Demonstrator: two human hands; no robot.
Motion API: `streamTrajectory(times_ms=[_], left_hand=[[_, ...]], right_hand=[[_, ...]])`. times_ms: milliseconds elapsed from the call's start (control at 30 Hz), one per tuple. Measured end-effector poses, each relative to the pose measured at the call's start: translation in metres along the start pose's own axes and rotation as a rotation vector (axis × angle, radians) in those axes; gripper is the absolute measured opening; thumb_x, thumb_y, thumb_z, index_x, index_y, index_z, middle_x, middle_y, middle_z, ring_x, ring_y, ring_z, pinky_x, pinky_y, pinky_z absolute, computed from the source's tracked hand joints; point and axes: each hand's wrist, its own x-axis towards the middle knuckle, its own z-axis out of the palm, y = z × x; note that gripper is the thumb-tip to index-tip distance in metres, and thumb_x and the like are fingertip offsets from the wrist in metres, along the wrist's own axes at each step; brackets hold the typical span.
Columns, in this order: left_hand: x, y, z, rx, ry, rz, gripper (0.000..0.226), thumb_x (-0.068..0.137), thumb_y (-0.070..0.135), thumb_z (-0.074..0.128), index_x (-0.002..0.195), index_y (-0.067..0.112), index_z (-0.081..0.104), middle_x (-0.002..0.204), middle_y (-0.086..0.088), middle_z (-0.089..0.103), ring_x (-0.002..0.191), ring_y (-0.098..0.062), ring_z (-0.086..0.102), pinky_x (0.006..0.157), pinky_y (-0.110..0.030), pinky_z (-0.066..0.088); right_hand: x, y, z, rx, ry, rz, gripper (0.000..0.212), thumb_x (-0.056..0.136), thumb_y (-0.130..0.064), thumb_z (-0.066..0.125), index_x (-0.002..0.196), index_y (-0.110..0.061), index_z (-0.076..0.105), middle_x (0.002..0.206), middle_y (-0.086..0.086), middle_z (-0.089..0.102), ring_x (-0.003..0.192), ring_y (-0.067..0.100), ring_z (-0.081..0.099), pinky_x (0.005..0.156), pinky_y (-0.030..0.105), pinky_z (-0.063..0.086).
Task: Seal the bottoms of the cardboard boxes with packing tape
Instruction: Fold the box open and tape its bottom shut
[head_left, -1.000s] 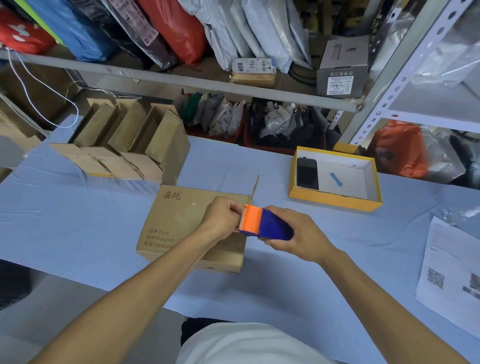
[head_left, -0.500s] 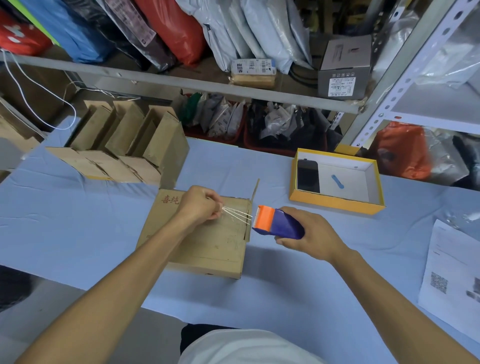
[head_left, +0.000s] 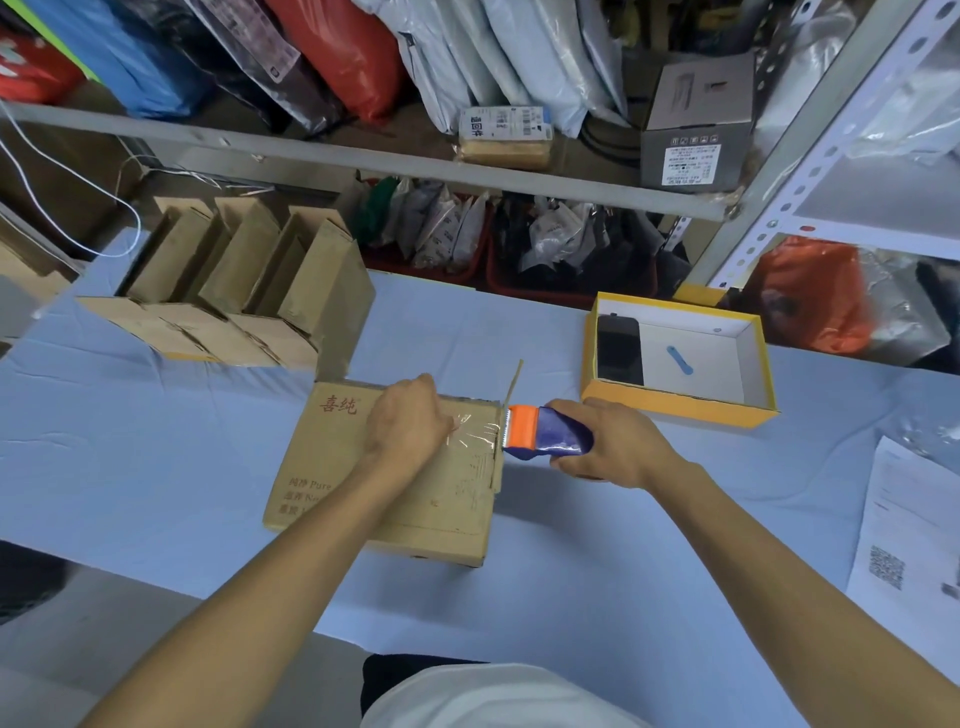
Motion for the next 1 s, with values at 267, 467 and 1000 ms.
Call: streamTrajectory(times_ms=[267,467,1000], left_hand=[[0.001,0.014,0.031,0.095,-0.162,0.375,0.047,0.098,0.044,0.042,0.142,0.027,0.039,0.137,0.0,0.052,0.132,-0.021,0.041,0.118,-0.05,0.008],[-0.005,0.005,0.034,0.132,-0.106,0.408,0.071,0.081,0.075,0.033,0.138,0.034,0.041,0.126,0.007,0.056,0.124,-0.016,0.049,0.116,-0.058,0.0],[-0.06,-0.001,0.045,-0.039,0.073,0.467,0.027,0.092,0.027,0.06,0.116,0.015,0.064,0.112,-0.001,0.058,0.105,-0.022,0.052,0.078,-0.035,0.049]], right_hand=[[0.0,-0.001,0.001,0.02,0.002,0.016,0.07,0.079,-0.052,0.075,0.138,-0.035,0.042,0.12,-0.005,0.063,0.099,0.016,0.06,0.08,0.025,0.053],[-0.003,-0.002,0.009,0.064,0.004,0.029,0.07,0.079,-0.05,0.075,0.139,-0.036,0.041,0.12,-0.005,0.062,0.098,0.014,0.057,0.075,0.021,0.044],[-0.008,-0.001,0.013,0.047,0.007,0.033,0.072,0.079,-0.05,0.075,0.14,-0.037,0.039,0.121,-0.006,0.062,0.097,0.014,0.055,0.075,0.021,0.044]])
